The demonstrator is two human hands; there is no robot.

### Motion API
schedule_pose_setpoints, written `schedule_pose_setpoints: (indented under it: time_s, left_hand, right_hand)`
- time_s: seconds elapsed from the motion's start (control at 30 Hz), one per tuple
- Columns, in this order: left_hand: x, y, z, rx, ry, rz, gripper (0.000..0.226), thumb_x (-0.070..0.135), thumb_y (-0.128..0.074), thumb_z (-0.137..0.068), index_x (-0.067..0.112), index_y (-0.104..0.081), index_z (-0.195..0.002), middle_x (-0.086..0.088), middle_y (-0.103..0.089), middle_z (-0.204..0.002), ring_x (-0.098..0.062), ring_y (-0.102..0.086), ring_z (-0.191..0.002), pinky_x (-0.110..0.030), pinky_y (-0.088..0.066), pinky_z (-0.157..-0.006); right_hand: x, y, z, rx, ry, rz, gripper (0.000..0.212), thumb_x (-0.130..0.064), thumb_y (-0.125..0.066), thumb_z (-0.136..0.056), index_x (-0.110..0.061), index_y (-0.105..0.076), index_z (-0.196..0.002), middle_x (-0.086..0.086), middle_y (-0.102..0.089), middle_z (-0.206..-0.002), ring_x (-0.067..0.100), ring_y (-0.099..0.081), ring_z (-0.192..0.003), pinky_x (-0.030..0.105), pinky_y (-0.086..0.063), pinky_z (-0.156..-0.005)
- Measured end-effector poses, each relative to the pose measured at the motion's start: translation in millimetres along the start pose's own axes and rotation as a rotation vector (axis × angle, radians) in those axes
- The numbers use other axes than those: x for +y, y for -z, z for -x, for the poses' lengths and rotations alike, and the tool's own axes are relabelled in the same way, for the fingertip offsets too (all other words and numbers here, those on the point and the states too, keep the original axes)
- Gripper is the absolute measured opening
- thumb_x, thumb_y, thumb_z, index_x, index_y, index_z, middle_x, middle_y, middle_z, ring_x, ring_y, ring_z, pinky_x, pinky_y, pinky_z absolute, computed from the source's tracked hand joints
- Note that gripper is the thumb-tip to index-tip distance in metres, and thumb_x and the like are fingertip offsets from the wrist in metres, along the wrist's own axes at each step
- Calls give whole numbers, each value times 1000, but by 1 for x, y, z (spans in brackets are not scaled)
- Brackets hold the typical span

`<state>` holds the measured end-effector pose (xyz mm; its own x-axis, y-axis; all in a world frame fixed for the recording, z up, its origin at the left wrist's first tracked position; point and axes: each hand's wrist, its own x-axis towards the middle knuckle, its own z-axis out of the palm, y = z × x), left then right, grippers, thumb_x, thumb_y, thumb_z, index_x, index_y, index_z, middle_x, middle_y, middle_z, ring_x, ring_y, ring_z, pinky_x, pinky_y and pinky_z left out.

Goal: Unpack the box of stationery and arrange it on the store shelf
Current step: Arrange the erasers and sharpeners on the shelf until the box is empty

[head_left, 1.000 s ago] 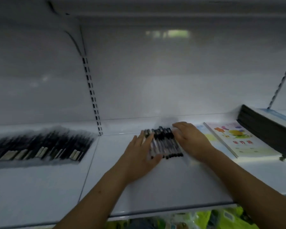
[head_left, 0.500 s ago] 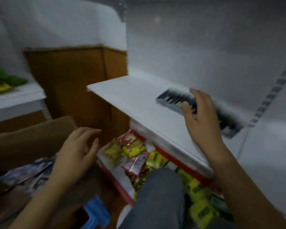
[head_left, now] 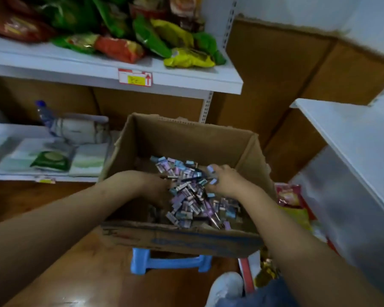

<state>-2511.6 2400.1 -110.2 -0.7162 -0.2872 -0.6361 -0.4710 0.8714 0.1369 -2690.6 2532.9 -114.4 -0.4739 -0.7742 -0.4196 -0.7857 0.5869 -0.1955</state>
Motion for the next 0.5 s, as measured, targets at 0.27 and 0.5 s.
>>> schedule_pose_setpoints:
  time_s: [0.27,0.5]
  left_hand:
    - [-34,19,-83,4,80,-144,128,52,-81,-72,36,16,-154,1,22,-163,-38,10,-150,-61,-16,-117]
    - [-49,8,-107,32,29,-118,138,57,-85,-63,44,20,-150,-3,20,-162,-43,3,-148,-56,-26,-116]
  right_hand:
    - [-8,-10,-84,-267,67,252,132,-76,-71,-62,-31,14,-154,2,12,-163,33,8,-149,54,-6,-119]
    - [-10,-45,-90,-194,160,241,143,-82,-68,-57,-26,23,-151,17,11,-161,36,12,-148,55,-10,-117]
